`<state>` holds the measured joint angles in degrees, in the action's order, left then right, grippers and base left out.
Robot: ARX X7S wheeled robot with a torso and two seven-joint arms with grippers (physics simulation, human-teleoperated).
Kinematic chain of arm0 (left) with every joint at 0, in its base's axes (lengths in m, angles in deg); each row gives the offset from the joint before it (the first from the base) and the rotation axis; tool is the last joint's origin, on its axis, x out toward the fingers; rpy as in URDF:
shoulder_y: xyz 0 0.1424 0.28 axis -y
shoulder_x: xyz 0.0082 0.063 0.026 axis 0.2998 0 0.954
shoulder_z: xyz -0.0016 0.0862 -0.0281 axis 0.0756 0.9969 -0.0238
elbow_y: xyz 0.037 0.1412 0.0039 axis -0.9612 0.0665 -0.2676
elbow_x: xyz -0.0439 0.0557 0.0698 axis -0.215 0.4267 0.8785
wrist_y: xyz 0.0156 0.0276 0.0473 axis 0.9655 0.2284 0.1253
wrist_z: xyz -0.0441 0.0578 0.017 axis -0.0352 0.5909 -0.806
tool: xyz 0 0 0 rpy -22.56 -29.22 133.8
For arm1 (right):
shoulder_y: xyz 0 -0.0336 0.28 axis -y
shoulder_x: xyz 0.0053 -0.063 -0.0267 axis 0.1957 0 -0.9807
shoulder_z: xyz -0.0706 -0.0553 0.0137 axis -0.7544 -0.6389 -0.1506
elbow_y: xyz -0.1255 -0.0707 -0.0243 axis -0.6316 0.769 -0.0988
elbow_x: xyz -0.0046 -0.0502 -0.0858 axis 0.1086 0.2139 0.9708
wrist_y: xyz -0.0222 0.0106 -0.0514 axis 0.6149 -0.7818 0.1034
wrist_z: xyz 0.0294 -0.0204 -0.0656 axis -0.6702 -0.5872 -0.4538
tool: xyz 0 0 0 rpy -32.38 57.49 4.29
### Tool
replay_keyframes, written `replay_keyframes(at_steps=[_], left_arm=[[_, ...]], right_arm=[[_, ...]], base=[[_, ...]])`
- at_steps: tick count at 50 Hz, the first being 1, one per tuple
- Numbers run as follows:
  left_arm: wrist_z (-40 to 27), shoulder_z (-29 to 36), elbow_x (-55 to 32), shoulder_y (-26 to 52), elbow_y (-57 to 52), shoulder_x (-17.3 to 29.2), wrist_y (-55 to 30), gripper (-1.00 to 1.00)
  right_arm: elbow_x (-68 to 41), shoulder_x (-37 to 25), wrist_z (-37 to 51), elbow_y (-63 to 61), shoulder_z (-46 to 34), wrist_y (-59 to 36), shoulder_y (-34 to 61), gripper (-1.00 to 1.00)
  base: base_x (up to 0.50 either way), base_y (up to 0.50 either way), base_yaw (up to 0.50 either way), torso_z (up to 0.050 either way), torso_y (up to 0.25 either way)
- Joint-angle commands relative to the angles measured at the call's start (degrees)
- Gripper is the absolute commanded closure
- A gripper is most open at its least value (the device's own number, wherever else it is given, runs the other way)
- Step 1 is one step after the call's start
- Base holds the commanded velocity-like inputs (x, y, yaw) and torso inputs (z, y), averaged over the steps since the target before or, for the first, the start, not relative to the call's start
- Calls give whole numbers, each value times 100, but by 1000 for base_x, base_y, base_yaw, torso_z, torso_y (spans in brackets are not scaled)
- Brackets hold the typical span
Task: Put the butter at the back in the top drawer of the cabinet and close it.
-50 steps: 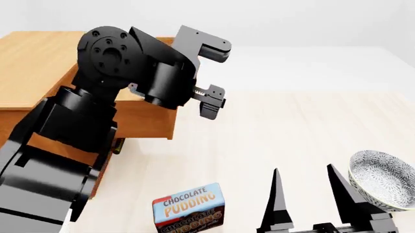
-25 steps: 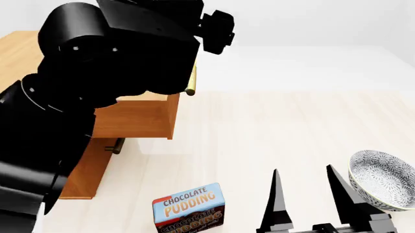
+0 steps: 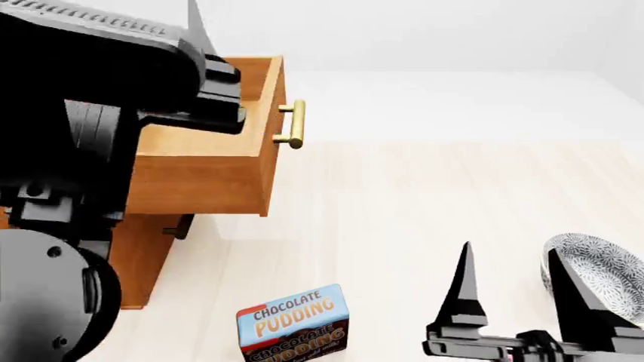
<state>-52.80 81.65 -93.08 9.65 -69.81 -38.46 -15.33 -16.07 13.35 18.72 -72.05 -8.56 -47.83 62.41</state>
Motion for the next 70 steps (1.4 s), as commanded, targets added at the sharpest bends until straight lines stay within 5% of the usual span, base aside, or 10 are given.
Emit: replay_keyframes(at_steps=[1,7,17,34,51,70], left_arm=[[-1493,4838,3428,3396,-1302,2233,4446,-100],[-1493,9994,4904,3124,-1302,3035,5124,-100],[-1448,9617,5865,1970,-1062,3214,5378,-100],[-1342,8973,6067,1183,-961,3178,5417,-100],[-1146,8825,6110,1029,-781,3260,5670,-100],[-1226,8643,5922,691,-314,2883,5906,-100]], right_arm=[[-104,449,1110,-242,321,-1096,433,-100],[94,967,2156,-424,498,-2065,762,-100],[-746,1962,3711,-567,1623,-3832,1388,-100],[-1002,2318,4116,-80,2012,-3613,1407,-100],[-2927,2539,5044,995,2472,-3536,1801,-100],[-3816,2496,5759,1092,2832,-3817,1820,-100]], base=[[0,0,0,0,0],[0,0,0,0,0],[0,0,0,0,0],[0,0,0,0,0],[0,0,0,0,0],[0,0,0,0,0]])
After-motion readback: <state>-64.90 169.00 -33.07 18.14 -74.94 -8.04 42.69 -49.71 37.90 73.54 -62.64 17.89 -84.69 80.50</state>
